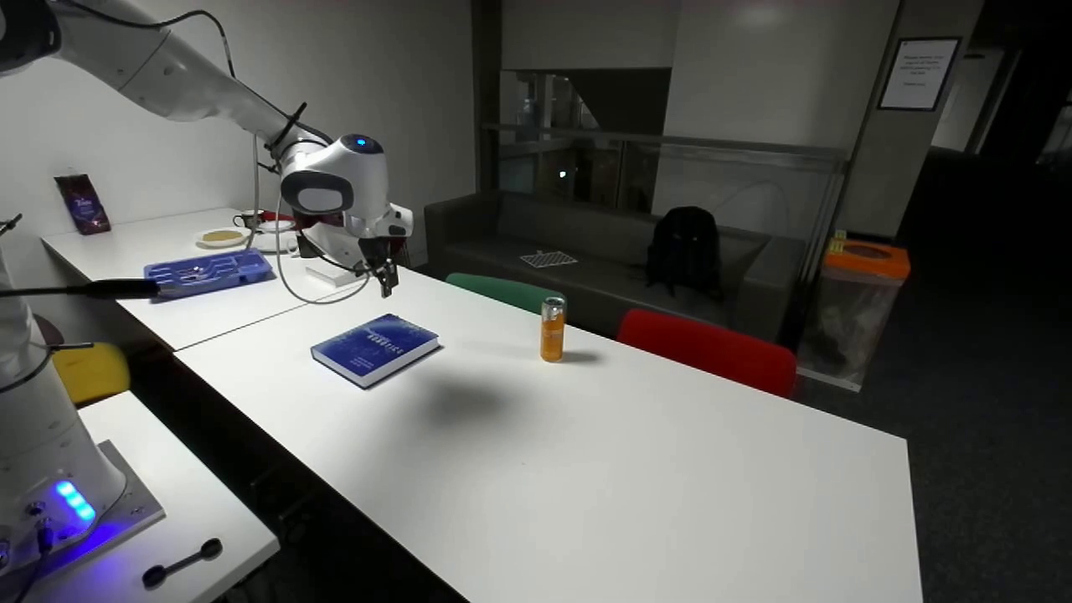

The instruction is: Open the blue book.

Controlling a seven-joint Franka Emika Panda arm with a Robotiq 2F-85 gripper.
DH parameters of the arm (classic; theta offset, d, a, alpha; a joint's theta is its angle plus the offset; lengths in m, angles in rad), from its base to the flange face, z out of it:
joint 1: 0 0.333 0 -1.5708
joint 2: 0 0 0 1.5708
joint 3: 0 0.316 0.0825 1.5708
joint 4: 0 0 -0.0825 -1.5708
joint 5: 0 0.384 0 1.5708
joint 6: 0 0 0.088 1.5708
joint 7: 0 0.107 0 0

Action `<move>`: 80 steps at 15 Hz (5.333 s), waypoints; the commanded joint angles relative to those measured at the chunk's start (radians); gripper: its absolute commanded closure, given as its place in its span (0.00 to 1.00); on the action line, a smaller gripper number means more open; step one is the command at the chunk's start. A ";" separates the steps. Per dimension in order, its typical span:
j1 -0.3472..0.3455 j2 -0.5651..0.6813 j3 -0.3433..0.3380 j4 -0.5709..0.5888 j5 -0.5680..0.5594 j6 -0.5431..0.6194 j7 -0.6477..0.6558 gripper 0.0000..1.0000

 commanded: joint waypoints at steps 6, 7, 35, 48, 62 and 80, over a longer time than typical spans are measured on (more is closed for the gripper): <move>-0.136 0.182 0.036 0.160 0.042 -0.061 0.028 0.00; -0.152 0.201 0.043 0.180 0.052 -0.080 0.025 0.00; -0.254 0.522 0.161 0.426 -0.030 -0.287 -0.006 0.00; -0.298 0.592 0.218 0.489 -0.022 -0.312 -0.011 0.00; -0.313 0.613 0.224 0.539 0.002 -0.455 0.010 0.00; -0.271 0.576 0.215 0.562 0.059 -0.474 0.107 0.00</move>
